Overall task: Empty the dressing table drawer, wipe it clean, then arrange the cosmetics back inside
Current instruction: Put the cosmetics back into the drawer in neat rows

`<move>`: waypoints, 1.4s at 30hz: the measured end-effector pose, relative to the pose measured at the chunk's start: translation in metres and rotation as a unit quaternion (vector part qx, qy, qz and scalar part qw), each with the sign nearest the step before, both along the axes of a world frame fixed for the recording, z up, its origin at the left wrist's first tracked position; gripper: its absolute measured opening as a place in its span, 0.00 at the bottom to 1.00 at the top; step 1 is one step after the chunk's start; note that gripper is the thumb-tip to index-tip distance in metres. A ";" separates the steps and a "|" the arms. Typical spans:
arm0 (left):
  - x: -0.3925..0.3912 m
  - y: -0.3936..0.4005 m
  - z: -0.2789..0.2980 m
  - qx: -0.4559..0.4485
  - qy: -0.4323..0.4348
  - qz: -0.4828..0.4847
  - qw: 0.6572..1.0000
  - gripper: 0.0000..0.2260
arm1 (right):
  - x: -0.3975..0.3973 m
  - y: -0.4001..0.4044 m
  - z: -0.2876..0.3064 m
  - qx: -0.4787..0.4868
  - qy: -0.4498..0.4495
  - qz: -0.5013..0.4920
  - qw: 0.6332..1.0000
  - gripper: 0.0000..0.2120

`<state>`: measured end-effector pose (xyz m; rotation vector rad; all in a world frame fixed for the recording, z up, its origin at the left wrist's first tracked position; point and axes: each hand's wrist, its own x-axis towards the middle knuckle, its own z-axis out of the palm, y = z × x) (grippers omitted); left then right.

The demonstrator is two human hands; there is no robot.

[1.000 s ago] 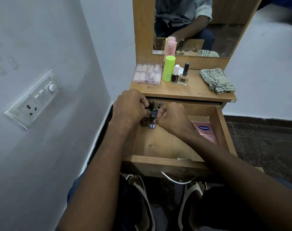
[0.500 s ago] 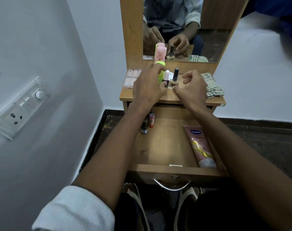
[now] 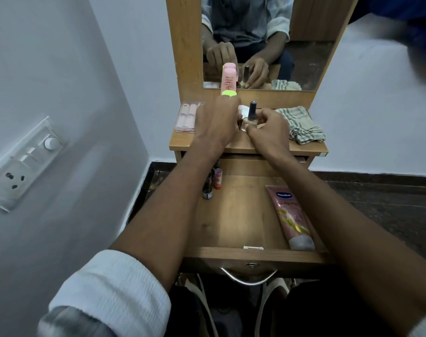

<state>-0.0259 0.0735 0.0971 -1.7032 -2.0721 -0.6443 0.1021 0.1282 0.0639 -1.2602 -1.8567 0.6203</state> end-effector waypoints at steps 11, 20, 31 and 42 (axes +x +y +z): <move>0.000 -0.066 0.007 0.012 -0.198 -0.003 0.980 0.08 | 0.025 -0.045 -0.001 0.066 0.014 0.031 0.997 0.09; -0.002 -0.119 -0.028 -0.085 -0.278 -0.004 0.957 0.04 | 0.022 -0.080 -0.027 -0.020 -0.114 0.096 0.989 0.10; 0.001 -0.111 -0.054 -0.200 -0.172 0.006 0.965 0.02 | 0.008 -0.067 -0.056 -0.090 -0.207 0.096 0.969 0.11; 0.002 -0.107 -0.060 -0.192 -0.144 0.023 0.970 0.02 | -0.001 -0.067 -0.064 -0.079 -0.219 0.092 0.968 0.19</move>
